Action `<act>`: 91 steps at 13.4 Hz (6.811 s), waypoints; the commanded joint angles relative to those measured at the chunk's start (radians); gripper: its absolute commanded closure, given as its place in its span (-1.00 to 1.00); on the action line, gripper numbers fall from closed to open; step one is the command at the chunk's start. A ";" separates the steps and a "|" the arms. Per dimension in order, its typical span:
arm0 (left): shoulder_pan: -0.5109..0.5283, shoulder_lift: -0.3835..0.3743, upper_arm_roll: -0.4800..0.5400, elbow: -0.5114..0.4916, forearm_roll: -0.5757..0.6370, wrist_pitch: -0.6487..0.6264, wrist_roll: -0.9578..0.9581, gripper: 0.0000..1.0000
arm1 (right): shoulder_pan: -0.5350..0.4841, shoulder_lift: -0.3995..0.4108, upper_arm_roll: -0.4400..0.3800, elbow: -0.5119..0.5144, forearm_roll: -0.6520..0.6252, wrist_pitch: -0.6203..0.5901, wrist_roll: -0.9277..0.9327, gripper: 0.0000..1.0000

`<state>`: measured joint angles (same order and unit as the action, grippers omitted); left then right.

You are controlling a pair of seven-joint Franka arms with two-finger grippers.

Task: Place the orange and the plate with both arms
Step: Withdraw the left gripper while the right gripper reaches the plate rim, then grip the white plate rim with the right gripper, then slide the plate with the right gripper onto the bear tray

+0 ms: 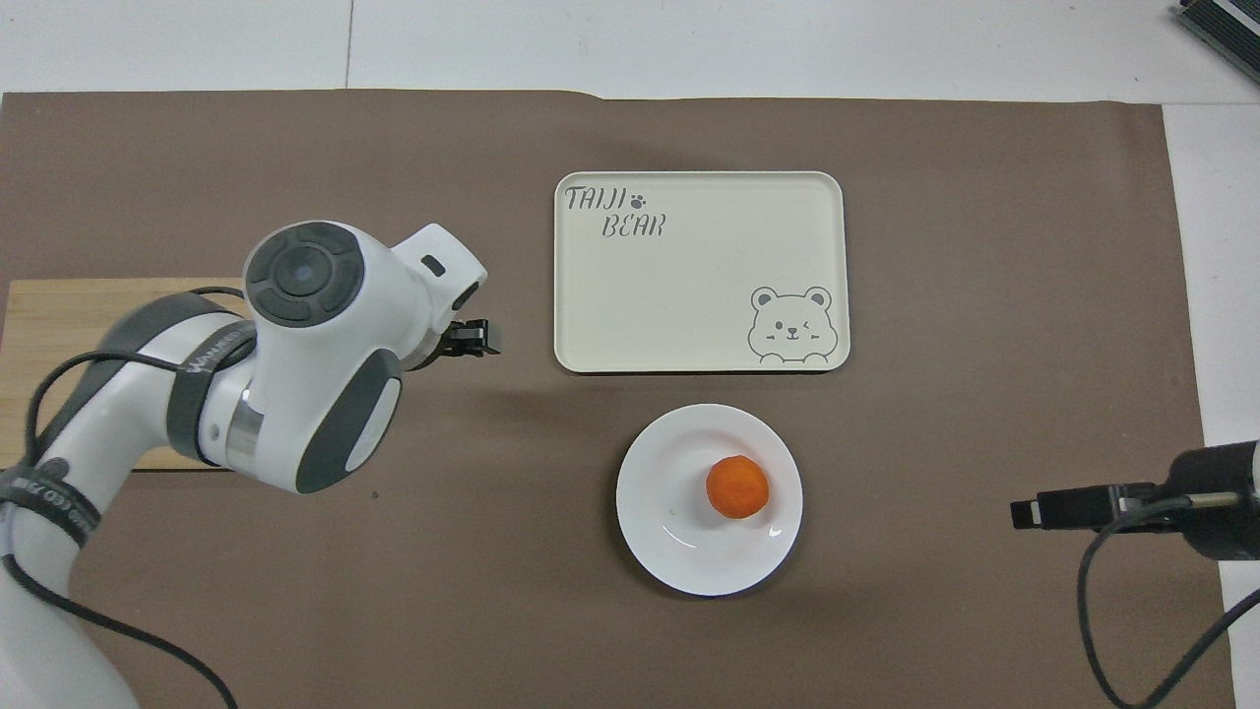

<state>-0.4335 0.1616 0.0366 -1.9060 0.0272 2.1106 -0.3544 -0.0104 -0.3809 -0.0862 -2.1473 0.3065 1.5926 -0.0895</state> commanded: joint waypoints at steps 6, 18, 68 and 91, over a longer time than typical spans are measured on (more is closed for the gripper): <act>0.281 -0.252 -0.011 0.033 0.019 -0.225 0.353 -1.00 | -0.092 -0.044 -0.003 -0.271 0.213 0.128 -0.349 -1.00; 0.381 -0.134 -0.007 0.433 -0.027 -0.561 0.434 -1.00 | 0.032 0.226 0.002 -0.356 0.621 0.388 -0.685 -1.00; 0.383 -0.174 -0.009 0.354 -0.020 -0.555 0.437 -1.00 | 0.167 0.376 -0.003 -0.350 1.090 0.383 -0.737 1.00; 0.383 -0.174 -0.009 0.354 -0.020 -0.555 0.437 -1.00 | 0.107 0.930 -0.001 0.449 0.931 0.382 -0.322 1.00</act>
<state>-0.0614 0.0138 0.0322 -1.5226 0.0135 1.5522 0.0740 0.1194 0.4882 -0.0931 -1.7860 1.2573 1.9986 -0.4380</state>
